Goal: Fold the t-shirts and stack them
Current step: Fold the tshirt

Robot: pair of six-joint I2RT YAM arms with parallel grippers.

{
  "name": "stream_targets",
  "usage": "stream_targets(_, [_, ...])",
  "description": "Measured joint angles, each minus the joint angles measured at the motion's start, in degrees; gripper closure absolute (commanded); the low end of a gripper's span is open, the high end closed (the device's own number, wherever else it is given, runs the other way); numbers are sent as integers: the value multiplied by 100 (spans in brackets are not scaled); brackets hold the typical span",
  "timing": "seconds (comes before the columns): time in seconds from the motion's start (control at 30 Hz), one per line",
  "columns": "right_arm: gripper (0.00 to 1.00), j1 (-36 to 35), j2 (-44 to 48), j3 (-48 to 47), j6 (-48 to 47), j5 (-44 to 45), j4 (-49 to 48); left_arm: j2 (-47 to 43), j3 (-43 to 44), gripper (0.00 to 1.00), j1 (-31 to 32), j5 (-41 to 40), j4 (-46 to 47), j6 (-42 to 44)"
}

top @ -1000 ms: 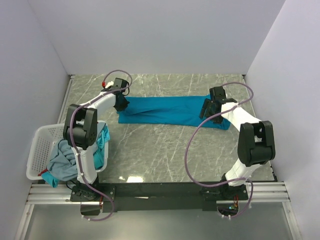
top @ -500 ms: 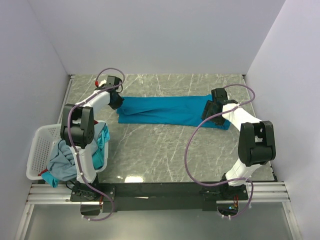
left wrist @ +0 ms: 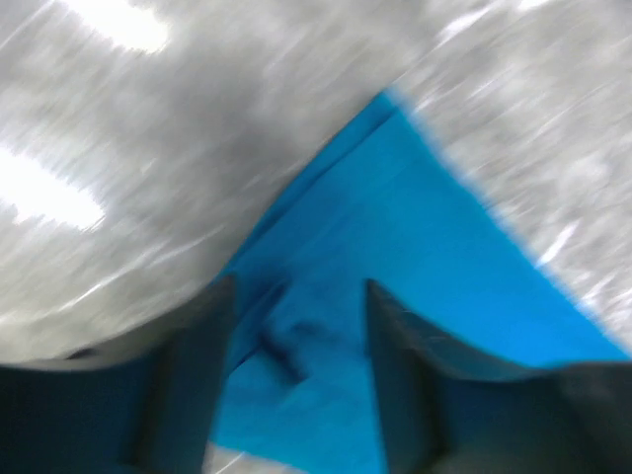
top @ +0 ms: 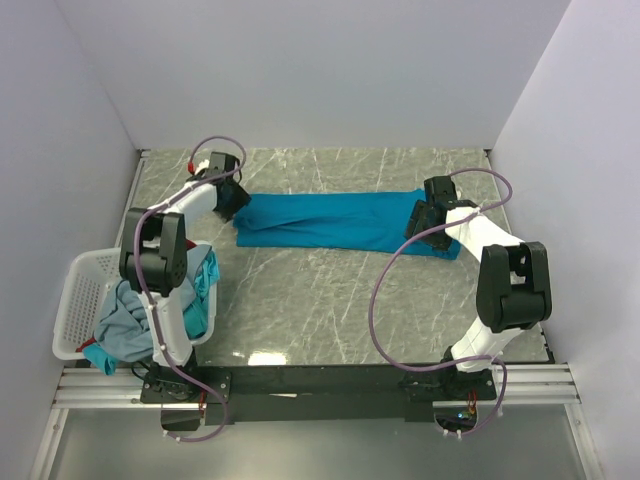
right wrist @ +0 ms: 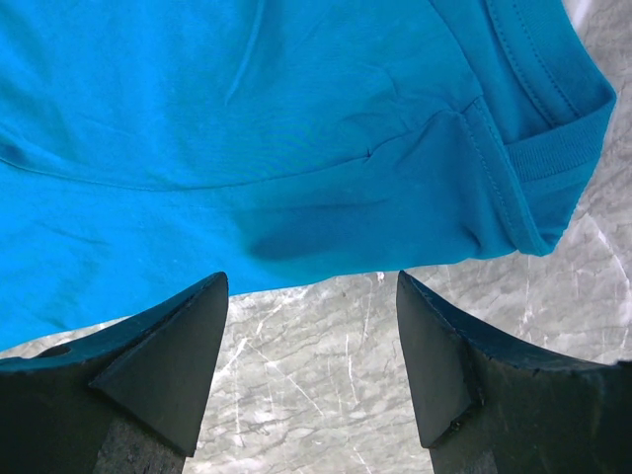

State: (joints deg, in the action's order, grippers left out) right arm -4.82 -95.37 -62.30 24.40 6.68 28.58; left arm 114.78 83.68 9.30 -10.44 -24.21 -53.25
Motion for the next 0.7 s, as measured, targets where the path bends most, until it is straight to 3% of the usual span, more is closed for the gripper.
stream_targets(0.13, [24, 0, 0, 2, 0, 4, 2, -450, -623, 34, 2, 4, -92, 17])
stream_targets(0.37, [25, 0, 0, 13, 2, 17, -4, -643, -726, 40, 192, -26, -83, 52])
stream_targets(0.6, [24, 0, 0, 76, 2, 83, -7, -551, -516, 60, 431, -81, -181, 85])
stream_targets(0.7, [25, 0, 0, 76, 2, 116, -7, -404, -354, 61, 444, -114, -201, 109])
